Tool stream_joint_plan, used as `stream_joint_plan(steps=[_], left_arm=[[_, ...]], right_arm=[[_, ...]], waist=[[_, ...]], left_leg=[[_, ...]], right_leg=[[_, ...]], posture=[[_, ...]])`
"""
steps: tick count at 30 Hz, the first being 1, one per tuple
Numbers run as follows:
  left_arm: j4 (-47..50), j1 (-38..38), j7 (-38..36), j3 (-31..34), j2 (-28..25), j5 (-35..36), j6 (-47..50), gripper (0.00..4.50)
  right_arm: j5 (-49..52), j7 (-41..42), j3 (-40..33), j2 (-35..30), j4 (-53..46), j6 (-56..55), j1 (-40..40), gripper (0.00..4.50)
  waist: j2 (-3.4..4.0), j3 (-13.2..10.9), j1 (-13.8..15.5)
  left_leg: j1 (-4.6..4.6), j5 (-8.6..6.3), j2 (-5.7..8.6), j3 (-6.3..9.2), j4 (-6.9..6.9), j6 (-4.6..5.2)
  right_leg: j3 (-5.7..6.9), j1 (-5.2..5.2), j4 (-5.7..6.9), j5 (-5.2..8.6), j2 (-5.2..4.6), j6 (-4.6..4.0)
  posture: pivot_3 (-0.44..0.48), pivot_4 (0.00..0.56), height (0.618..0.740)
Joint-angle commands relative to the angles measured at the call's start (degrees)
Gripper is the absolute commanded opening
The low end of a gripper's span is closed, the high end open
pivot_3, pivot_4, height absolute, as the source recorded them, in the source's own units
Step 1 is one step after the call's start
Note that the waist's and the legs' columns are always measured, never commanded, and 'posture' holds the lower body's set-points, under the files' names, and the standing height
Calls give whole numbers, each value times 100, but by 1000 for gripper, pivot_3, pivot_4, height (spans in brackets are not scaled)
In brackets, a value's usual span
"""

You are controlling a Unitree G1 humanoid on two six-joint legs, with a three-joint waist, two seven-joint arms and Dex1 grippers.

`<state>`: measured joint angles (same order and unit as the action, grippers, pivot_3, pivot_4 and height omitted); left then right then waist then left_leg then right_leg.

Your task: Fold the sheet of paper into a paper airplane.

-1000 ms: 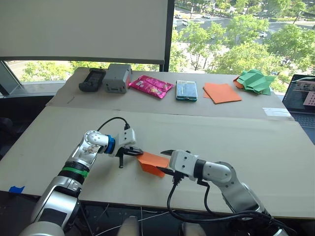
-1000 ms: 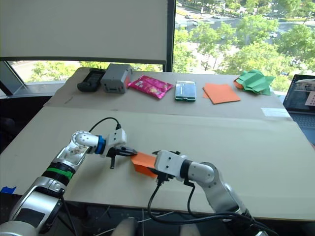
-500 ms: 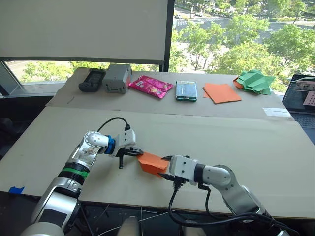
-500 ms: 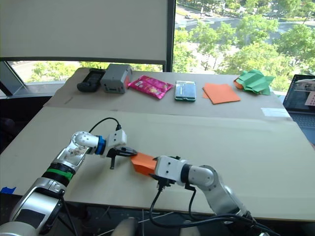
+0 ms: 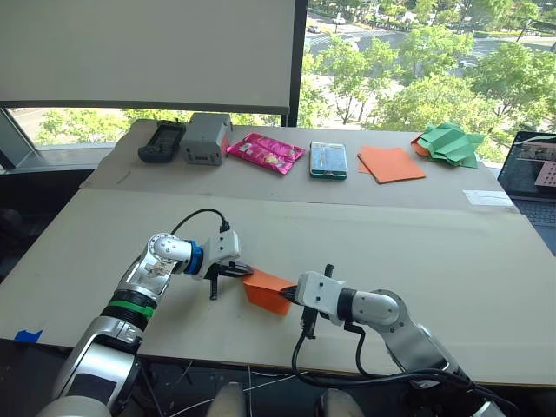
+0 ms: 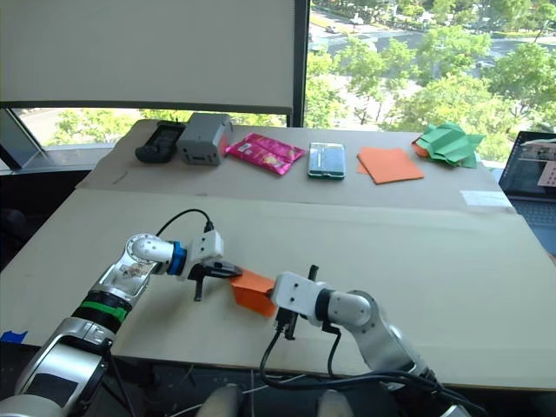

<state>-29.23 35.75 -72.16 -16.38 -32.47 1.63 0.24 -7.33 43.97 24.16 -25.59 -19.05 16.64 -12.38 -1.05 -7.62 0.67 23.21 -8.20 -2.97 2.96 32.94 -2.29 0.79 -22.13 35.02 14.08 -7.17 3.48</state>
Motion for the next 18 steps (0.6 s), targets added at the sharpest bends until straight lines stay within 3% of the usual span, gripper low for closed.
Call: stream_joint_plan(steps=[1, 7, 18], left_arm=[[62, -151, -38, -102, -55, -148, 114, 0], [149, -206, -27, -94, -58, -147, 156, 0], [526, -176, 74, 254, -261, 59, 456, 0]], right_arm=[[494, 103, -229, 251, -1, 446, -280, 19], [501, 115, -205, 306, 541, 1206, -633, 19], [364, -49, 12, 399, 925, 1256, -694, 19]], waist=[[0, 0, -2], [0, 3, -6], [3, 5, -45]], left_leg=[[0, 0, 0, 0, 0, 0], [-3, 2, 0, 1, 0, 3], [-4, 0, -1, 2, -1, 1]], right_leg=[[0, 0, 0, 0, 0, 0], [-1, 0, 5, 0, 1, 0], [-2, -3, 7, 0, 2, 0]], posture=[[0, 150, 702], [0, 150, 702], [0, 150, 702]])
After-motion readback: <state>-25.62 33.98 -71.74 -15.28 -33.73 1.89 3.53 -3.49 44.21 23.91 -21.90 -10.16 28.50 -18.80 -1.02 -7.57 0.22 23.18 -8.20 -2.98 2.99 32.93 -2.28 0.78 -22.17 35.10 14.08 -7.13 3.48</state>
